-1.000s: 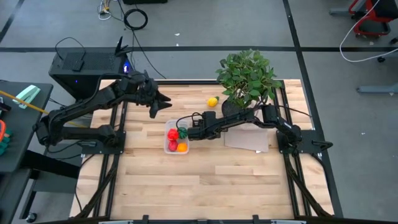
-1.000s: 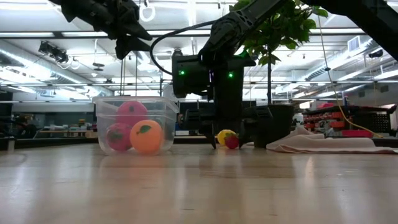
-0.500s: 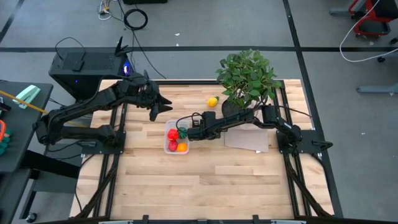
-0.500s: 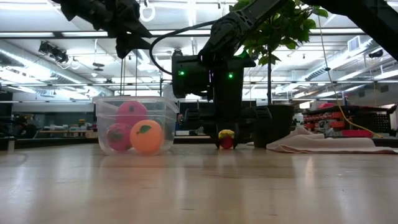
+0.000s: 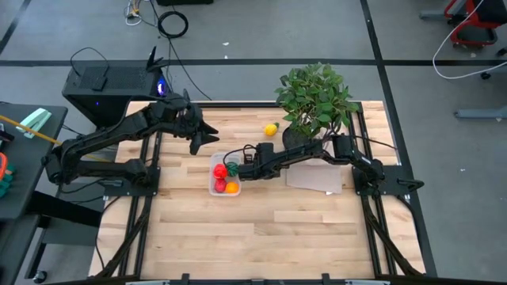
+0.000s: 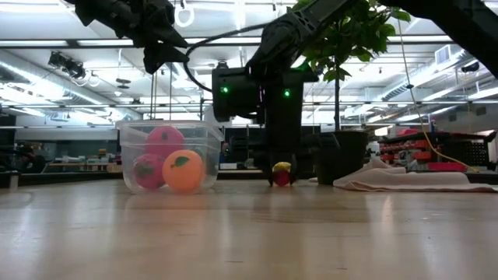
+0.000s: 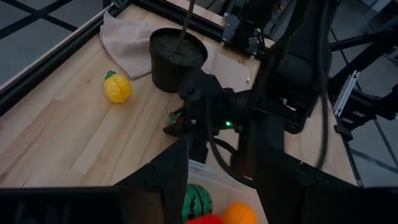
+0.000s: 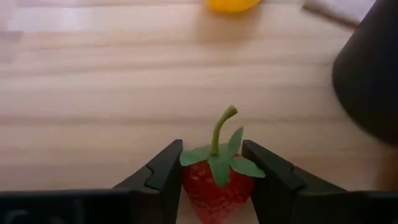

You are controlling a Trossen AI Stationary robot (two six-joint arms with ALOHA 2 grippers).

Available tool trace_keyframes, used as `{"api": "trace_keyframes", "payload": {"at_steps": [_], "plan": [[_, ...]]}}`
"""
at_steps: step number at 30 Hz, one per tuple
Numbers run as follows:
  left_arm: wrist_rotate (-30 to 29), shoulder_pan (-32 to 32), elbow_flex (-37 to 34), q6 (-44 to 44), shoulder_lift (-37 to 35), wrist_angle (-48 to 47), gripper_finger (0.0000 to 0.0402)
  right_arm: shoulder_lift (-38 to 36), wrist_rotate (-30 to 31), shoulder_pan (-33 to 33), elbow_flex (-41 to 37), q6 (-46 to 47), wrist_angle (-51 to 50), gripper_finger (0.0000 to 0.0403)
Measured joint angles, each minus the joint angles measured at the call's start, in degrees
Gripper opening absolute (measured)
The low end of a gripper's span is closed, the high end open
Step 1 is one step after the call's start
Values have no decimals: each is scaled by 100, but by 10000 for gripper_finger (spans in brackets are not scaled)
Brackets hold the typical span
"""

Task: Pick and placing Produce into tupperware
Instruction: Put the red strawberry into the transparent bin

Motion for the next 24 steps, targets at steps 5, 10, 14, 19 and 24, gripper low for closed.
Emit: {"api": "trace_keyframes", "payload": {"at_steps": [5,10,14,19,24], "plan": [[1,4,0,-28,-68,-10,171,2,123,159,360,1,-426,145],[4,4,0,-169,-167,32,172,-5,220,358,922,279,-1403,152],[8,4,0,-308,-283,41,172,-9,192,596,1378,555,-2195,155],[8,4,0,-421,-447,39,172,-11,15,962,2098,930,-3174,146],[8,4,32,-788,-629,28,172,-125,-213,1450,2680,1224,-3514,152]]}}
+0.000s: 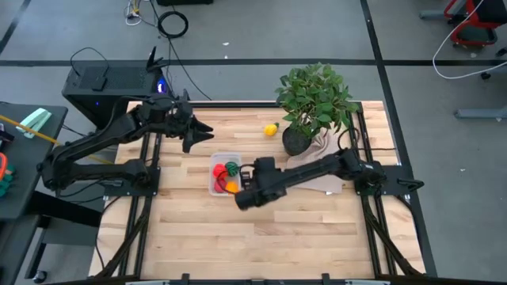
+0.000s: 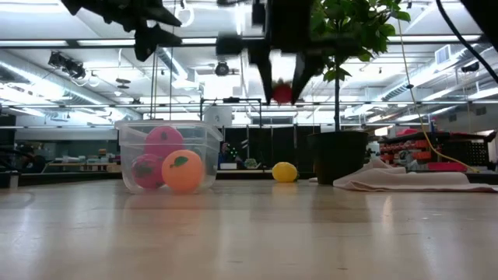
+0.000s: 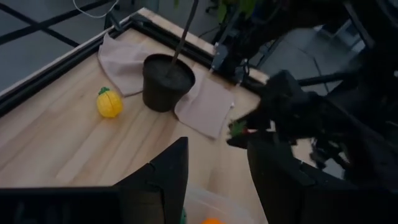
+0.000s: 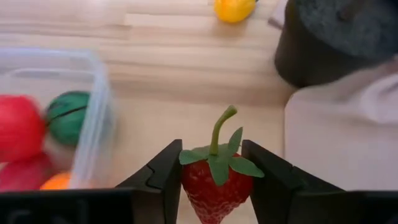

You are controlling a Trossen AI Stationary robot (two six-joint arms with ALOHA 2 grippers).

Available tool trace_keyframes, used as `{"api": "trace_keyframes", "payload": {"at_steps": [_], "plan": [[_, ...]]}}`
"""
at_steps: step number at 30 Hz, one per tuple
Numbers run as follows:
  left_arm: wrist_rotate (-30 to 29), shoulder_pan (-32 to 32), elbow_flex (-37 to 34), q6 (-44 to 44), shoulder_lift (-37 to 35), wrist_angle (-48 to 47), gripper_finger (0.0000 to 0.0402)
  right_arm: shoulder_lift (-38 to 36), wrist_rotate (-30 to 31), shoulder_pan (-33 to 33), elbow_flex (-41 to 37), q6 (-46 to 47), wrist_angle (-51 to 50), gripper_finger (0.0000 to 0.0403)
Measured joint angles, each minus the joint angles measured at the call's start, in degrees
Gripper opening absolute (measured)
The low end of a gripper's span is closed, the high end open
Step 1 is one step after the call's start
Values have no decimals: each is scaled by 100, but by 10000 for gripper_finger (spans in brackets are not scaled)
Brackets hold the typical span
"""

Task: Pick and placing Produce into tupperware
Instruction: Put the red strawberry into the transparent bin

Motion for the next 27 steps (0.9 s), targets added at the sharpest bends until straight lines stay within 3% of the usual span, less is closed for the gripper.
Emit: {"api": "trace_keyframes", "payload": {"at_steps": [10,17,19,22,27], "plan": [[55,0,755,-425,-74,-21,172,-32,-516,849,220,890,147,149],[117,0,1331,-427,-74,-315,172,-30,-944,852,359,161,178,149],[450,17,1482,-416,-67,-725,172,-30,-1035,774,492,-271,170,149],[1444,15,1638,-196,-63,-1463,172,-30,-1044,643,720,-738,94,150],[2905,-50,1931,401,-71,-3342,172,-30,-936,430,1034,-1403,33,150]]}}
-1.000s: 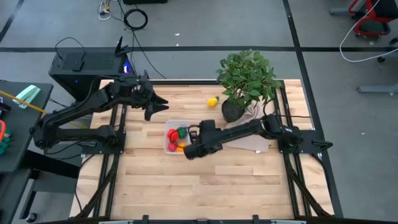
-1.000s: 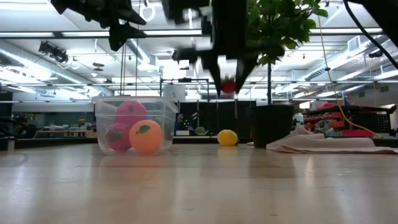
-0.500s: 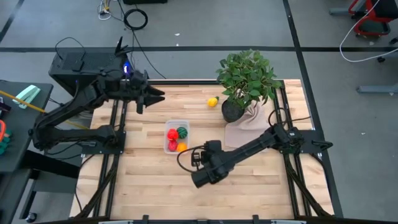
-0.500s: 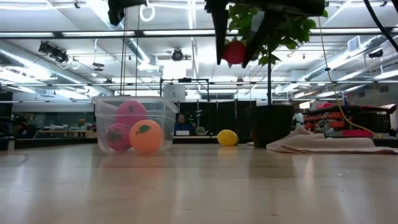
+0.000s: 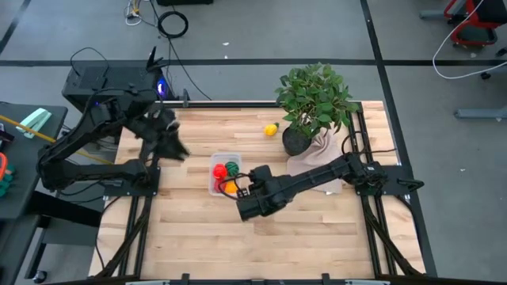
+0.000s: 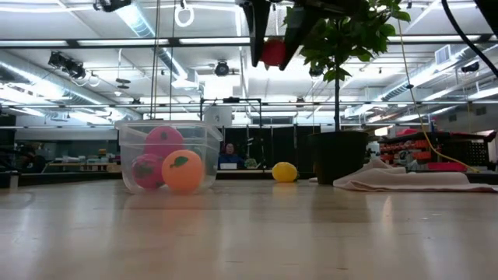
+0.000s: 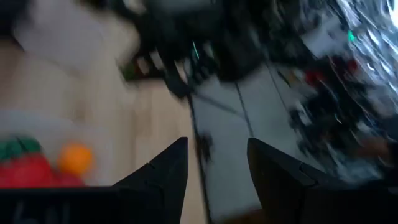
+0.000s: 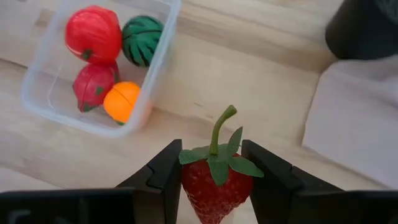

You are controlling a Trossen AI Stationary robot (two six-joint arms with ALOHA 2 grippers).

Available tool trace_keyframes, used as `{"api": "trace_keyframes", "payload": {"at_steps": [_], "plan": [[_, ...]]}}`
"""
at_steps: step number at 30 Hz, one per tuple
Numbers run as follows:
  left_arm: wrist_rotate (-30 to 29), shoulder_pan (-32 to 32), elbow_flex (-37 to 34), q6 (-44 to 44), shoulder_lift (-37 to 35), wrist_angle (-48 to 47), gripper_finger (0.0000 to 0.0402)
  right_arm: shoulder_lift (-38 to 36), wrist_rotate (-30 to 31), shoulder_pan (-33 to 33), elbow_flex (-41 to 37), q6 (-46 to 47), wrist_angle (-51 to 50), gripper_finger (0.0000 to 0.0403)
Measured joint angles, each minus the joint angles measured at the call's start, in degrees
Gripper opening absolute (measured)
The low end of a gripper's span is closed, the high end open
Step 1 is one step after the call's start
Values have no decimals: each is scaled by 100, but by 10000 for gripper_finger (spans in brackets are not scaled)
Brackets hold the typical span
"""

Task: Pick and placing Produce into tupperware
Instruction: Put the red strawberry into the transparent bin

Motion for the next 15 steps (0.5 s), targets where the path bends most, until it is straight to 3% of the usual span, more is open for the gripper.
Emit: {"api": "trace_keyframes", "payload": {"at_steps": [2,5,11,15], "plan": [[89,-60,84,441,3,-693,172,0,9,-60,66,-217,-12,150],[-399,-127,260,904,-4,-1299,172,0,24,-124,97,-454,-13,150],[-1219,-133,583,964,8,-1320,172,0,-2,-190,97,-720,156,150],[-1698,-132,859,1046,4,-1309,172,0,-319,-275,97,-1506,919,150]]}}
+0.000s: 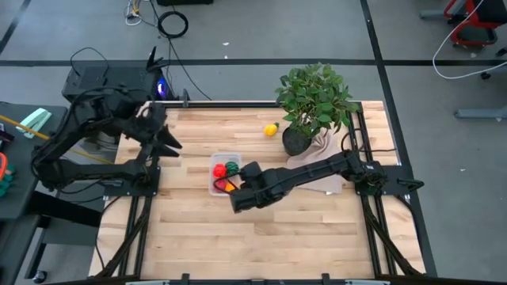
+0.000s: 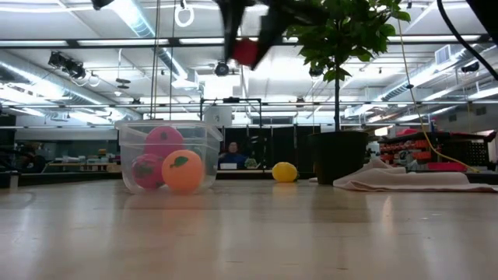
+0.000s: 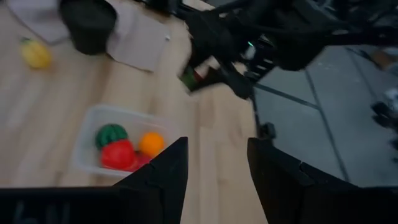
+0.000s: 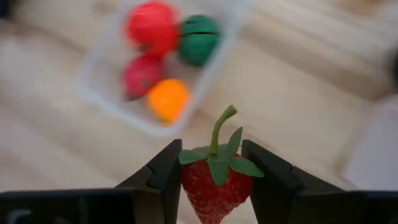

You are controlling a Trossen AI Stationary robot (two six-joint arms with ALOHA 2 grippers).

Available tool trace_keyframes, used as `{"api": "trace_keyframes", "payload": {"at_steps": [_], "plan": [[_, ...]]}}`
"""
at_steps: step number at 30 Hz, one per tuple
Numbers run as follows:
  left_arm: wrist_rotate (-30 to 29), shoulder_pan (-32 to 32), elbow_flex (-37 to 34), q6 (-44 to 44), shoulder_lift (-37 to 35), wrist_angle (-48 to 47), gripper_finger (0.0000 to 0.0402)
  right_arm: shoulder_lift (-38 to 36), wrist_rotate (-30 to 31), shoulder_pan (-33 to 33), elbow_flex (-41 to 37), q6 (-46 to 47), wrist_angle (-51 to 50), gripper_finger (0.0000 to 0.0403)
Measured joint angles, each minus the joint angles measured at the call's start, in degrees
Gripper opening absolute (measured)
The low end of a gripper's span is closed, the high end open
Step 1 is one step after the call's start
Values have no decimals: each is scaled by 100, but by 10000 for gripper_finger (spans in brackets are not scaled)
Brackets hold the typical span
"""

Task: Pick and placing Produce into tupperware
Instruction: Put the red strawberry into the transparent bin

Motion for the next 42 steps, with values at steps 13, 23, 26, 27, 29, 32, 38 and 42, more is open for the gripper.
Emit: {"api": "trace_keyframes", "payload": {"at_steps": [13,23,26,27,29,32,38,42], "plan": [[-783,4,206,131,-4,-321,171,-83,-771,-468,353,-1651,1156,148],[-1273,4,206,80,-241,-624,171,-275,-1115,-643,377,-1890,2366,147],[-1480,4,206,-17,-292,-625,171,-278,-983,-662,378,-1836,2548,147],[-1524,4,206,-60,-307,-625,171,-251,-906,-673,380,-1796,2574,147],[-1575,4,206,-69,-311,-625,171,-216,-798,-691,376,-1689,2543,146],[-1588,4,206,-122,-311,-625,171,-99,-625,-732,372,-1506,2640,146],[-1605,3,206,-217,-311,-612,172,233,-546,-747,369,-1216,2995,146],[-1697,3,206,-217,-311,-622,172,476,-541,-774,366,-985,2996,146]]}}
